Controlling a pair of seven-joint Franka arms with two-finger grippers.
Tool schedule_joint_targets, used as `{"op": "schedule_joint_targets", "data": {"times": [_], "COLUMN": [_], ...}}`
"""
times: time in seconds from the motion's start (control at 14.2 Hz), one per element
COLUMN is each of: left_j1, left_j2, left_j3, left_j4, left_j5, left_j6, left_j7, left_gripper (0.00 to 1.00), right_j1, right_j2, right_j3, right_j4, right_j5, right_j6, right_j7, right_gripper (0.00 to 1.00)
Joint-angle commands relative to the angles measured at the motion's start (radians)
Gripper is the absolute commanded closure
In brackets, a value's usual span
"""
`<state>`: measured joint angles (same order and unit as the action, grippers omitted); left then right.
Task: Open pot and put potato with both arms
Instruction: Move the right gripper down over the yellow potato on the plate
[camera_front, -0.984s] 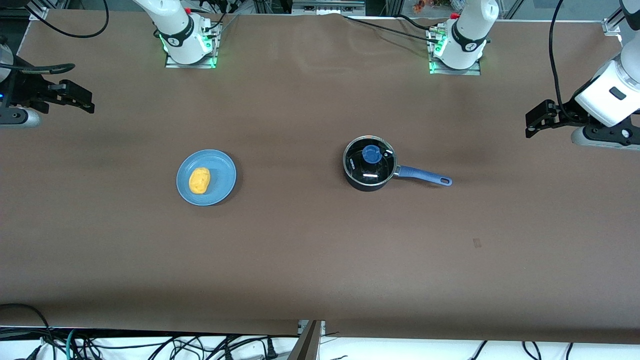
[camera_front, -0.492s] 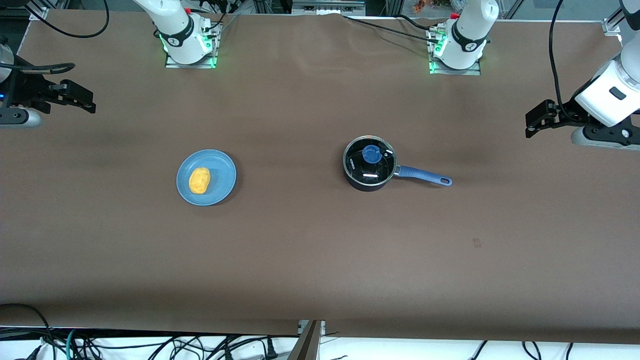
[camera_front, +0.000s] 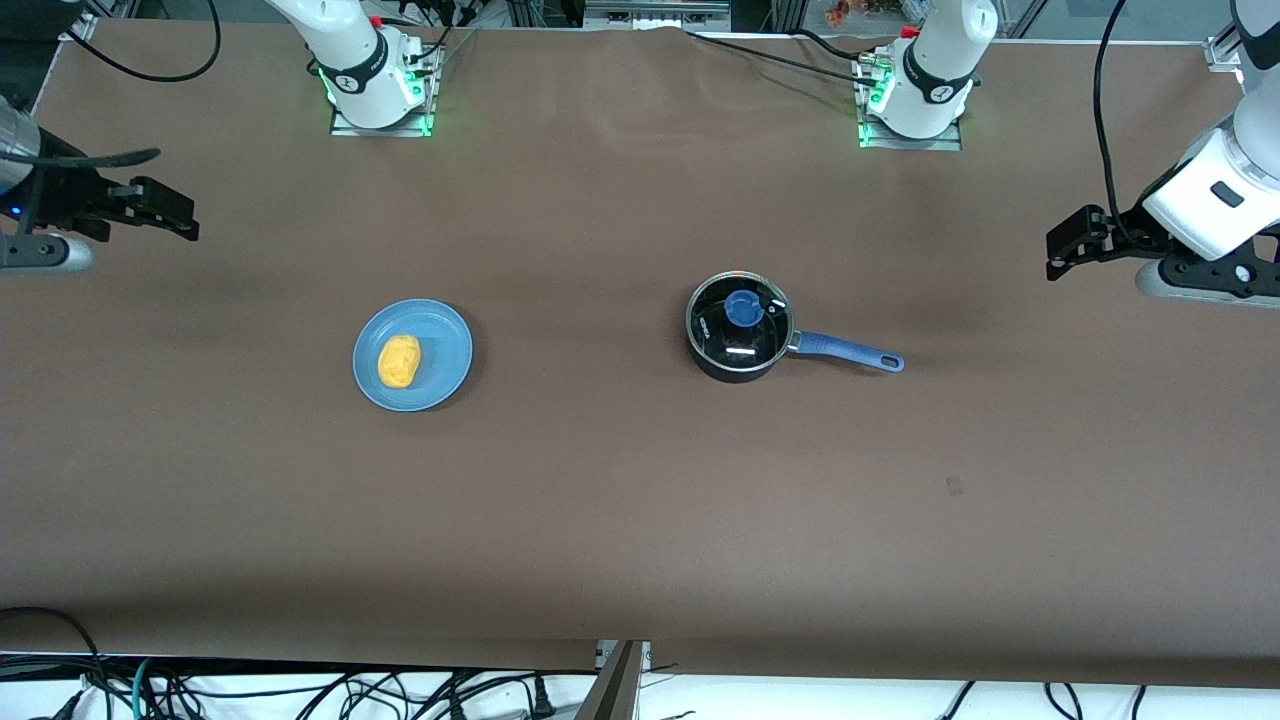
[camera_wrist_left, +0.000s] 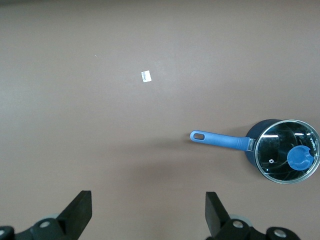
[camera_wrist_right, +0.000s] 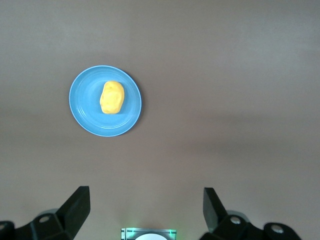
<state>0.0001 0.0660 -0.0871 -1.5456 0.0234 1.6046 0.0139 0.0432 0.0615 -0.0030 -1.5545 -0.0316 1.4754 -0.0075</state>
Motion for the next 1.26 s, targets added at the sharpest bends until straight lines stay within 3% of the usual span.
{"op": "schedule_joint_targets", "data": {"times": [0.0,0.49,1.19], "left_j1": [0.000,-0.002,-0.002], "left_j2": [0.000,0.002,0.002], "left_j3": [0.003,0.003,0.003], "left_j4": [0.001,0.001,0.001], "left_j5": [-0.031,-0.031,-0.031], "left_j6": [0.008,0.008,0.009], "left_j7": [0.015,0.015,0.015], "left_gripper": [0.00,0.00,0.00], "right_j1": [0.013,0.036,0.112], "right_j2": [0.021,0.113,0.113], "right_j3": [0.008,0.011,0.012], "right_j4": [0.013,-0.005,-0.225], "right_j5": [0.004,0.015,0.015], "right_j6": [-0.010,0.022,0.273], "right_j7": [-0.009,0.012,0.236], "right_gripper": [0.00,0.00,0.00]}}
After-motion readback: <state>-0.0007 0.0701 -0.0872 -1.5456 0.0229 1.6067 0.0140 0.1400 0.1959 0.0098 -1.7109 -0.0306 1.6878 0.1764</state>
